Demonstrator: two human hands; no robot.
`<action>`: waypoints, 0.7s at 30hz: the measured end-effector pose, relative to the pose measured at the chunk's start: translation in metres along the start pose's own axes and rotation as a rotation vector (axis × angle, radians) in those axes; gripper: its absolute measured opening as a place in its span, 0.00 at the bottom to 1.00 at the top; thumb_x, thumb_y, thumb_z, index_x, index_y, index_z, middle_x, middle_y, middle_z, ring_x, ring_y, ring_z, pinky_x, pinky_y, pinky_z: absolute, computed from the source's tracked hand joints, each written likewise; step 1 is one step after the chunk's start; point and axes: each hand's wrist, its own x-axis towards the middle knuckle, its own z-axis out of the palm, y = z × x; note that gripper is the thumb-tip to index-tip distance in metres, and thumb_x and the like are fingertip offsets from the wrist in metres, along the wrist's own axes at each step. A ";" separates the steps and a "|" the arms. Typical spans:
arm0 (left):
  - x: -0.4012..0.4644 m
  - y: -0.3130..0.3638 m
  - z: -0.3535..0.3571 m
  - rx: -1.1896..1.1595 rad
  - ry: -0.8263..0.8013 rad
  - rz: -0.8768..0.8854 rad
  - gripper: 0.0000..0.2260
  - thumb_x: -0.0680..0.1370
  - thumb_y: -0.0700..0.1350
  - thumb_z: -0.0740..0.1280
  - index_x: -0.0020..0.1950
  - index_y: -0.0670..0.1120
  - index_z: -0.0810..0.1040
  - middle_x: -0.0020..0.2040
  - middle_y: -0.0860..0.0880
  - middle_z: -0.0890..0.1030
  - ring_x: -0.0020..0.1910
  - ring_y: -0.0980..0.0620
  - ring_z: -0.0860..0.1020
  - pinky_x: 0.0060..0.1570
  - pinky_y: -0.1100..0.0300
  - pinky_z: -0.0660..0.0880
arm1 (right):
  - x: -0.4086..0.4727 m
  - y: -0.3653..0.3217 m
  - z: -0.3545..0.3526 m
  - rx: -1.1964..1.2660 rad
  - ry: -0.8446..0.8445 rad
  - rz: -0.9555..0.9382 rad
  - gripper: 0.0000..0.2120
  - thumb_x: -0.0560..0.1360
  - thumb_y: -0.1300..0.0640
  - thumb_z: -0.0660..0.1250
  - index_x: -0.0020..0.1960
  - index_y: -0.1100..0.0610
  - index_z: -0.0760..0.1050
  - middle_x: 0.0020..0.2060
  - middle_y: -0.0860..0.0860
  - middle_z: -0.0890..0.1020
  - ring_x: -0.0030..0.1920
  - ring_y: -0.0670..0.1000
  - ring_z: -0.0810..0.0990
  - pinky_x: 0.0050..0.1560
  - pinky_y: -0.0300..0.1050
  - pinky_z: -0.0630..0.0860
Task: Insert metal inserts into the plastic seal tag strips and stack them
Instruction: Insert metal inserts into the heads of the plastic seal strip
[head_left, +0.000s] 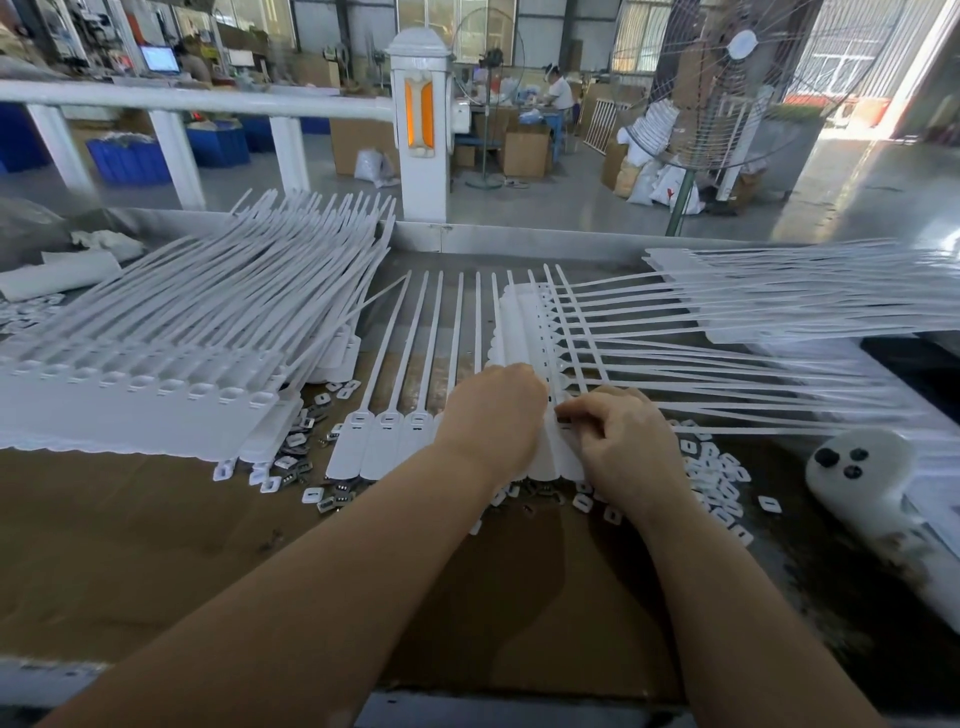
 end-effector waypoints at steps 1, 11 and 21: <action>0.000 0.001 -0.001 0.023 -0.002 0.011 0.08 0.79 0.40 0.61 0.54 0.45 0.77 0.52 0.48 0.75 0.50 0.47 0.75 0.42 0.57 0.71 | 0.000 0.000 0.000 -0.004 0.002 -0.003 0.11 0.74 0.65 0.62 0.49 0.56 0.82 0.46 0.50 0.82 0.51 0.48 0.73 0.60 0.49 0.69; -0.002 0.001 0.001 0.023 0.001 -0.014 0.08 0.78 0.40 0.61 0.52 0.49 0.78 0.50 0.49 0.75 0.47 0.48 0.76 0.38 0.57 0.68 | 0.000 0.000 0.000 -0.010 0.006 -0.008 0.11 0.74 0.65 0.63 0.49 0.56 0.82 0.46 0.49 0.82 0.51 0.49 0.74 0.61 0.50 0.69; -0.021 -0.005 0.010 -0.097 -0.002 0.032 0.13 0.81 0.47 0.56 0.59 0.48 0.78 0.52 0.50 0.73 0.54 0.50 0.69 0.50 0.58 0.70 | -0.002 -0.001 -0.001 -0.002 0.004 -0.026 0.10 0.75 0.64 0.63 0.49 0.55 0.82 0.47 0.49 0.82 0.49 0.46 0.73 0.61 0.48 0.69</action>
